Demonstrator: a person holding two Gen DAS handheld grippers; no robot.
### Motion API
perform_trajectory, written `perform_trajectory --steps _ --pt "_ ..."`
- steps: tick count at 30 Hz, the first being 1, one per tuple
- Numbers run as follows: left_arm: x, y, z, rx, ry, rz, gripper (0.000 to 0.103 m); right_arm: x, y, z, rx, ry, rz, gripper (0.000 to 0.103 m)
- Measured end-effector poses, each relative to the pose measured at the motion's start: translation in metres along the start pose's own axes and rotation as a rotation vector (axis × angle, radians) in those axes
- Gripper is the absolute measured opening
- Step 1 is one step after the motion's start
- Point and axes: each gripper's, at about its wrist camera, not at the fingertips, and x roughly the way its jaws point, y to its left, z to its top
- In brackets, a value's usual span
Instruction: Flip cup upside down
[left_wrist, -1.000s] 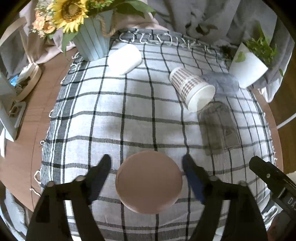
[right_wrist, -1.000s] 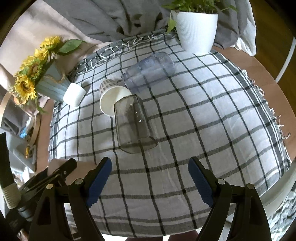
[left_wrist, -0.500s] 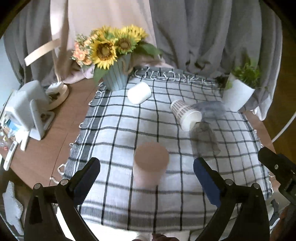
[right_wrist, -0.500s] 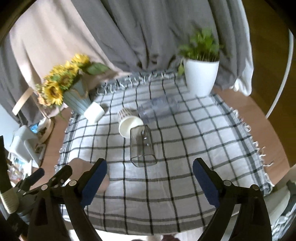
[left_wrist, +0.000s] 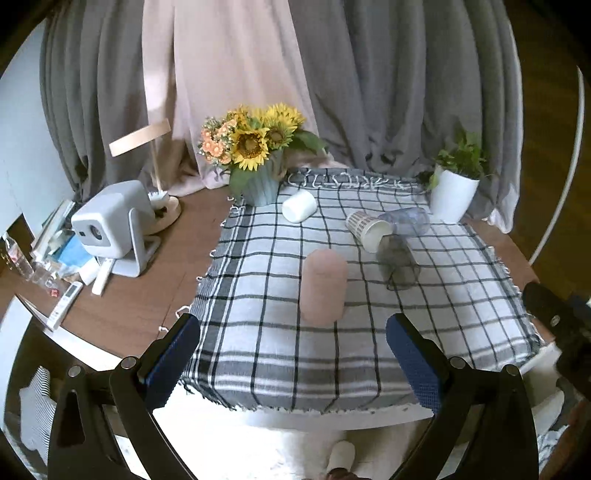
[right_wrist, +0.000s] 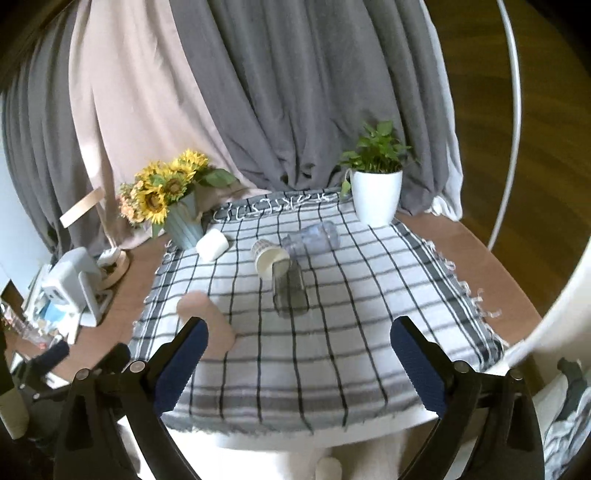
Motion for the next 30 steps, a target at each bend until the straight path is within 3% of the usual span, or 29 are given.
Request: perform_trajectory --steps 16,30 --pt "-0.064 0.017 -0.035 -0.026 -0.055 -0.002 0.103 -0.070 0.004 -0.046 0.031 -0.037 -0.003 0.100" --pt "-0.080 -0.001 -0.033 -0.020 -0.083 -0.018 0.103 -0.082 -0.012 -0.049 0.032 -0.043 0.017 0.100"
